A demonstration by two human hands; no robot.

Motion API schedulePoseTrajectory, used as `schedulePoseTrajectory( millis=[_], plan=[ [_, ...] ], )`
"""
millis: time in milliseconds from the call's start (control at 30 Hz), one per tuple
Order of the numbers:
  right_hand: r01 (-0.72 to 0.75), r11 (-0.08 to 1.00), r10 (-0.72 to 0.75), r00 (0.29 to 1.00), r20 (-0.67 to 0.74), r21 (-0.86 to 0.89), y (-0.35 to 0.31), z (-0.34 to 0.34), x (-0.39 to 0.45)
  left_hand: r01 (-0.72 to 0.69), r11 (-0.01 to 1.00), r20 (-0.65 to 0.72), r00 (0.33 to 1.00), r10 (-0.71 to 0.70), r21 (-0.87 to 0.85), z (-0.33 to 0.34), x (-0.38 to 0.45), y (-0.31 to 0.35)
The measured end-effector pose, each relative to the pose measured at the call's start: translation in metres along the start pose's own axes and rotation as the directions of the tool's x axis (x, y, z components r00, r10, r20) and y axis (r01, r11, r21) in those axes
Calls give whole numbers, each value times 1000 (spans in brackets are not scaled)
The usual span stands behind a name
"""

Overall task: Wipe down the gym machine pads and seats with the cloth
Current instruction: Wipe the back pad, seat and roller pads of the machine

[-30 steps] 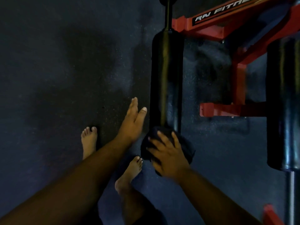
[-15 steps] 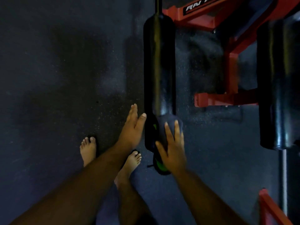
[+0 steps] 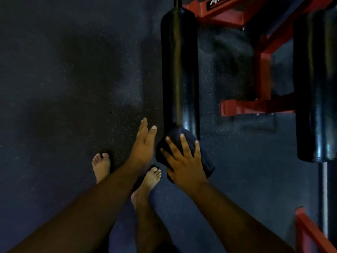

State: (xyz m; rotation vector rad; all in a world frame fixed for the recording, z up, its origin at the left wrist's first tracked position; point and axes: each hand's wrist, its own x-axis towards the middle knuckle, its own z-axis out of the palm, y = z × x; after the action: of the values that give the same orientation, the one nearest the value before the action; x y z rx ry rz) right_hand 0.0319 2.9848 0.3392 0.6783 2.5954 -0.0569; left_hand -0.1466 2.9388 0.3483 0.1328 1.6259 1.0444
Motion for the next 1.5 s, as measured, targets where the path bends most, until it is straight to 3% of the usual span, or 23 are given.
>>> schedulePoseTrajectory(
  millis=[100, 233, 333, 500, 600, 667, 800, 900, 1000, 1167, 1300, 1433, 1500],
  plan=[
    [48, 999, -48, 998, -31, 8, 24, -20, 45, -16, 1000, 43, 999, 16, 14, -5, 1, -2],
    [-193, 976, 205, 970, -130, 99, 47, -53, 131, -5, 1000, 39, 999, 5, 9, 0, 13, -5],
    [-252, 929, 298, 943, -145, 271, 36, -34, 91, -9, 999, 60, 998, 7, 33, 4, 10, -8],
    [-333, 703, 446, 894, -26, 628, 15, -3, 4, -31, 999, 115, 993, 26, 42, 9, 6, 8],
    [-330, 533, 538, 843, -11, 779, 47, -17, 63, -86, 991, 130, 989, 73, 98, 14, 17, 14],
    [-295, 486, 569, 821, -42, 822, 78, -40, 129, -123, 986, 124, 986, 109, 113, 16, 27, 18],
    [-291, 581, 538, 838, -89, 760, 98, -58, 173, -112, 990, 94, 990, 104, 86, 14, 44, 20],
    [-251, 634, 476, 872, -113, 732, 59, -19, 86, -87, 992, 99, 992, 78, 93, 12, 42, 17],
    [-318, 621, 490, 871, -39, 717, 24, 1, 11, -84, 990, 104, 992, 72, 113, 13, 36, 31],
    [-373, 563, 579, 814, -30, 738, 64, -41, 120, -114, 985, 125, 987, 98, 128, 18, 49, 34],
    [-418, 635, 580, 813, -44, 649, 86, -74, 186, -135, 984, 102, 987, 123, 116, 21, 64, 32],
    [-340, 836, 408, 910, -74, 430, 56, -57, 123, -81, 996, 65, 995, 78, 32, 20, 57, 28],
    [-304, 878, 351, 934, -65, 369, 42, -39, 83, -20, 1000, 60, 998, 19, 5, 20, 44, 26]
  ],
)
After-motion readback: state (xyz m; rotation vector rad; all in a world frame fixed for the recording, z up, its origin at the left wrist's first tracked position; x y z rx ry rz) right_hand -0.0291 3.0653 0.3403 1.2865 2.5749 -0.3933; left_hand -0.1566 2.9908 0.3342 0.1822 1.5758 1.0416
